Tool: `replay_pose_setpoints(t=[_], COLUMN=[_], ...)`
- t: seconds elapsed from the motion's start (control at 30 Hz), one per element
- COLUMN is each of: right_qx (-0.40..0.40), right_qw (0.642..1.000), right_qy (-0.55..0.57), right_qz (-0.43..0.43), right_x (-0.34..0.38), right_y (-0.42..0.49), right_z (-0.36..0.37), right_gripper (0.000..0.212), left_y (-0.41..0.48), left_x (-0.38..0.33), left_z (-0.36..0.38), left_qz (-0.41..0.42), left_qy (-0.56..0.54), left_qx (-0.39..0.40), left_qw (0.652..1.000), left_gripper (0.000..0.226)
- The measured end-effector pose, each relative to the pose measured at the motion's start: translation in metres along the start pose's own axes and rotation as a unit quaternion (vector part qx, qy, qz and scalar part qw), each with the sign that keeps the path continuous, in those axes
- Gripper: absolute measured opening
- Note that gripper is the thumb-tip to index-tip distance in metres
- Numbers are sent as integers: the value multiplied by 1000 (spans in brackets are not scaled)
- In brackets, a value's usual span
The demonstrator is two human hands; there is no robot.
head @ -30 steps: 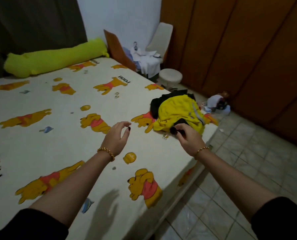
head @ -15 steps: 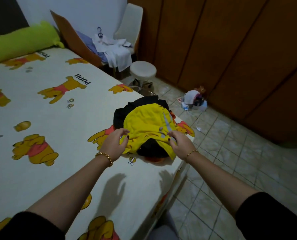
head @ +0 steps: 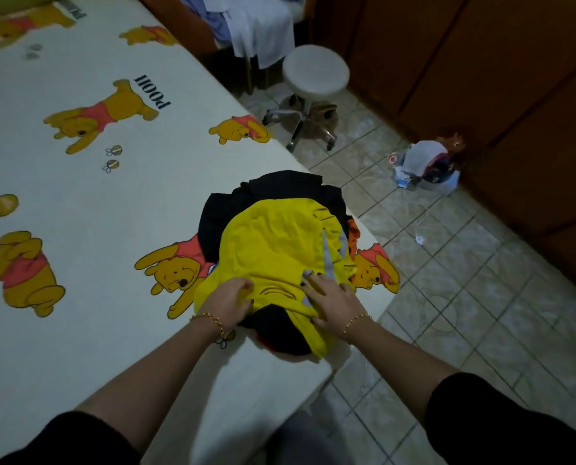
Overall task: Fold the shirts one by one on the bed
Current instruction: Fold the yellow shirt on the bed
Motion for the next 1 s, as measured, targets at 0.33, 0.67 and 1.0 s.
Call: replay_pose_setpoints(t=[0.33,0.67,1.0], right_qx=[-3,-103,-218], right_qw=[952,848,791], right_qy=[287,490,559], right_qz=[105,171,121], right_x=[-17,25,165], right_y=[16,-35,-135], right_z=[-13,-129,-270], right_gripper=[26,20,30], left_y=[9,-42,-195], left_x=[9,-53,-103], left_z=[17,-105,-279], left_qz=[-48,58,115], left_qy=[19,-10,169], left_qx=[-14,-49,-173], left_qw=[999,997,963], left_gripper=[16,52,21])
Point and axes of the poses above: each hand's wrist, its own y-axis towards the middle knuckle, its own z-axis out of the palm, x = y × z, the point moved 7 cm from there along y, towards the middle knuckle, and after that the axes turned 11 degrees about z, right-handed, at the moved point
